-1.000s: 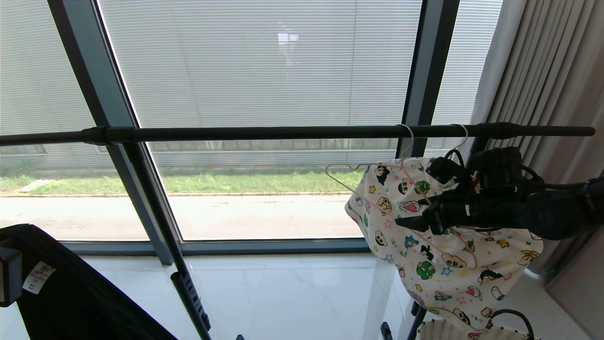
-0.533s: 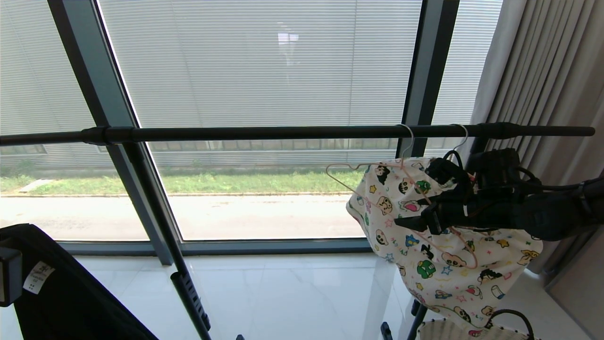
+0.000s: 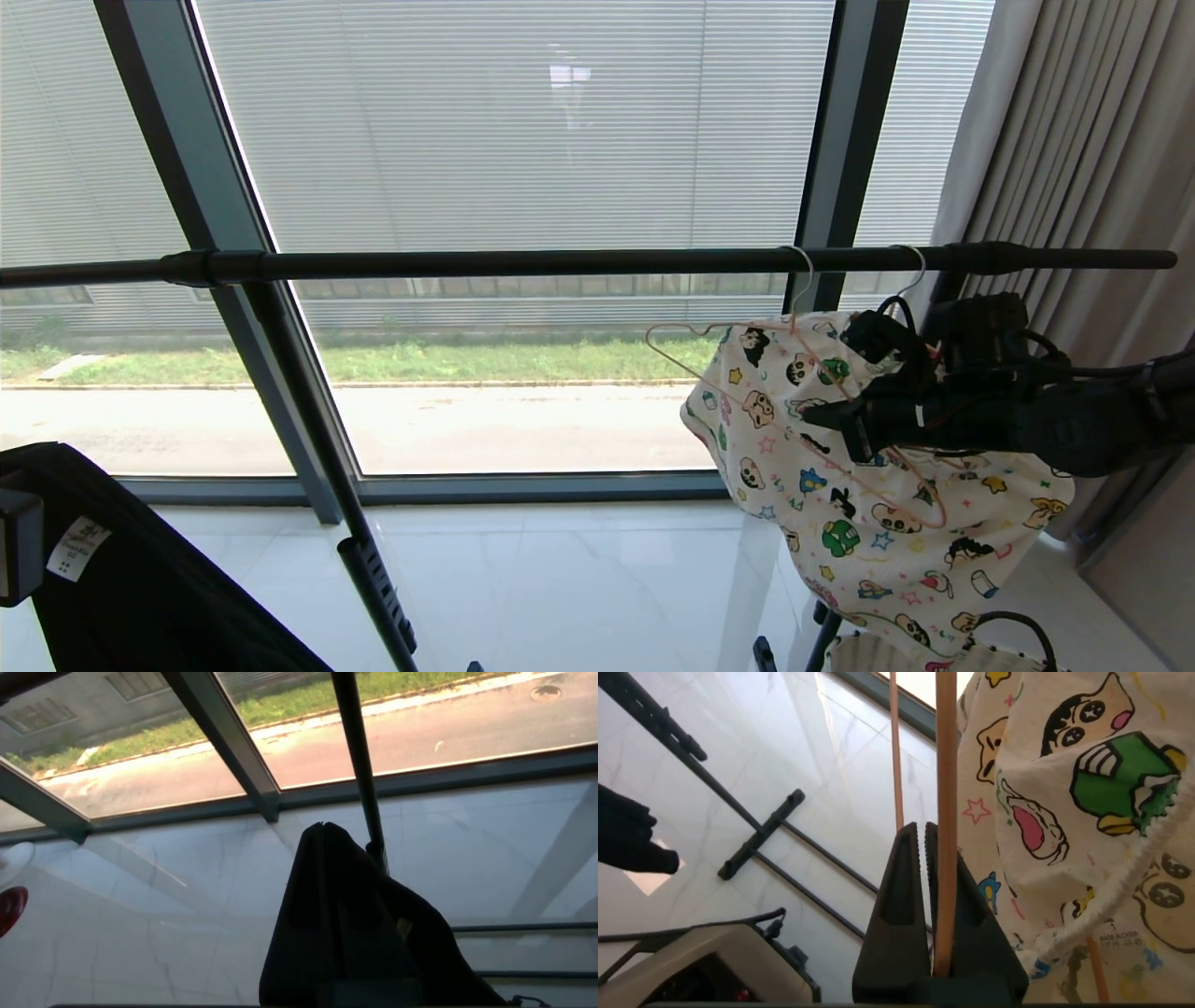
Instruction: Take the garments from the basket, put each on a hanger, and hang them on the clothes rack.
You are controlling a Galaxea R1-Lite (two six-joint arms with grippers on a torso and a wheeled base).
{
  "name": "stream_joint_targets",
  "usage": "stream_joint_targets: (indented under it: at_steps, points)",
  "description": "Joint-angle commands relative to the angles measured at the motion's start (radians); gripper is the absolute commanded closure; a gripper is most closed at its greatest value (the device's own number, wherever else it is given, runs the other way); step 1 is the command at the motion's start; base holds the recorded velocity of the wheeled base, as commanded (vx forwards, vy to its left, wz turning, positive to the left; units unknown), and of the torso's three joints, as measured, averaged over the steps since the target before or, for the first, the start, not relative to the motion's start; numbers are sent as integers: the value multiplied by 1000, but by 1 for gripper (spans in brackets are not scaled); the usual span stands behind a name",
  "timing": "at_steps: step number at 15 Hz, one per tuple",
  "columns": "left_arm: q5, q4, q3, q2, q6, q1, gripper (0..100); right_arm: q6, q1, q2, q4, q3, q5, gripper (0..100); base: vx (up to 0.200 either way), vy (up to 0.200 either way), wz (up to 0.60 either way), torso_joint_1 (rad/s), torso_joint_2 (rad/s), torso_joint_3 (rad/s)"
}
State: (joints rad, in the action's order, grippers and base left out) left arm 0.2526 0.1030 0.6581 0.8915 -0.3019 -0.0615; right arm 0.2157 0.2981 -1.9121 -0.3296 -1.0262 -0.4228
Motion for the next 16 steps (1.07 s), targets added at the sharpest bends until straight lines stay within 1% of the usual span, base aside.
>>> stream_joint_targets:
  at_steps: [1, 4, 10, 13, 14, 16]
  points:
    - [1, 0, 0, 1, 0, 0, 100, 1, 1, 4, -3, 0, 1, 100, 0, 0, 0, 0, 0, 0]
    - [1, 0, 2, -2, 0, 0, 100, 1, 1, 7, -9, 0, 1, 100, 0, 0, 0, 0, 0, 0]
    - [1, 0, 0, -14, 0, 0, 100, -3, 1, 62, -94, 18, 6, 100, 0, 0, 0, 0, 0, 0]
    - [1, 0, 0, -17, 0, 0, 100, -3, 1, 122, -151, 77, 6, 100, 0, 0, 0, 0, 0, 0]
    - [1, 0, 0, -20, 0, 0, 100, -3, 1, 154, -175, 112, 10, 100, 0, 0, 0, 0, 0, 0]
    - [1, 0, 0, -26, 1, 0, 100, -4, 3, 206, -197, 155, 35, 100, 0, 0, 0, 0, 0, 0]
